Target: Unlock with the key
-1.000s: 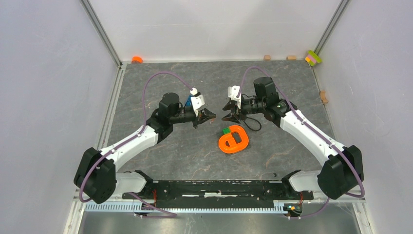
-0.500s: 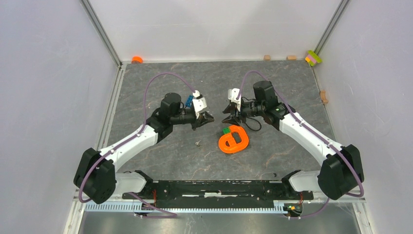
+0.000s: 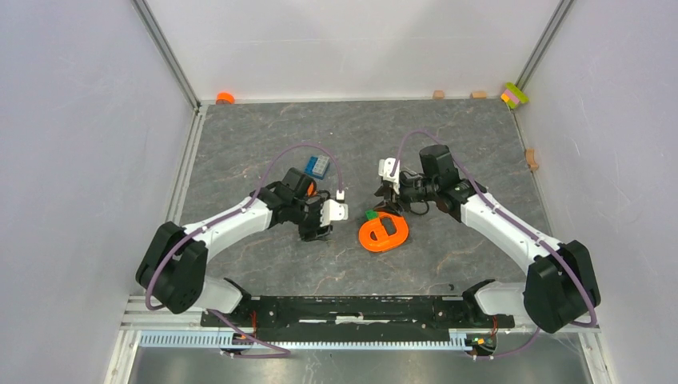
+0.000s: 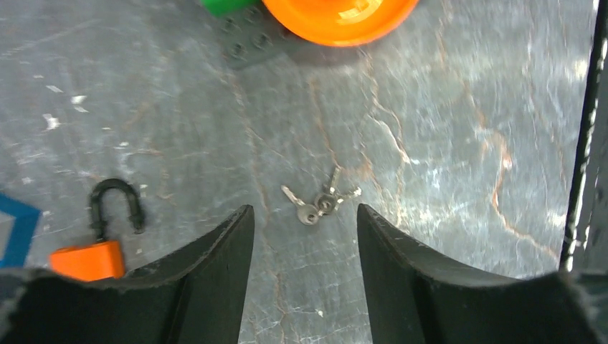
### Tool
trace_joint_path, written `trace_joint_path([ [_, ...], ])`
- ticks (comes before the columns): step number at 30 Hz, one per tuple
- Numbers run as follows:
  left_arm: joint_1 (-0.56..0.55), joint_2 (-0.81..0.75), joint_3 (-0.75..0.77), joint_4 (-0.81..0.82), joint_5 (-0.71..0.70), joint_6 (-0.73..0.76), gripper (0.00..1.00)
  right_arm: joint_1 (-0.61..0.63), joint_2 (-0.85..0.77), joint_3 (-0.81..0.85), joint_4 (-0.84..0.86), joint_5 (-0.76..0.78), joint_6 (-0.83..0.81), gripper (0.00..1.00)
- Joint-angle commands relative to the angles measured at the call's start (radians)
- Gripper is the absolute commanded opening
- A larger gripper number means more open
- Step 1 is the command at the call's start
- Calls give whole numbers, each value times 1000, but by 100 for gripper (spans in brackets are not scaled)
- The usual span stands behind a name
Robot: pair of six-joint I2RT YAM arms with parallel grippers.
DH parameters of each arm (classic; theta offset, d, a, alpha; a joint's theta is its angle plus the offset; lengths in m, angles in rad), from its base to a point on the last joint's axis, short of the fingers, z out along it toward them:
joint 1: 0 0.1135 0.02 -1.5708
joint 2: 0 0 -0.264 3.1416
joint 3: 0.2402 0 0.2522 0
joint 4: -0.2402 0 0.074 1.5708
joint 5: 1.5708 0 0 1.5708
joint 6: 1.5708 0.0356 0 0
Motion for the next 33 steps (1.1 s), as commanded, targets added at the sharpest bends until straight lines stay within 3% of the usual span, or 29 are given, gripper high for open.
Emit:
trace_joint_path([
  [1, -9, 19, -39, -18, 6, 232, 56, -25, -35, -36, 35, -13, -29, 48],
  [16, -47, 158, -5, -8, -84, 427, 33, -118, -38, -79, 58, -98, -13, 47],
  [22, -49, 165, 6, -39, -89, 434, 12, -130, -38, -84, 57, -110, -12, 47],
  [25, -49, 139, 23, -55, -65, 380, 2, -132, -37, -81, 61, -115, -4, 47],
  [33, -14, 30, 124, 53, 210, -15, 2, -133, -38, -110, 196, -201, 89, 47],
])
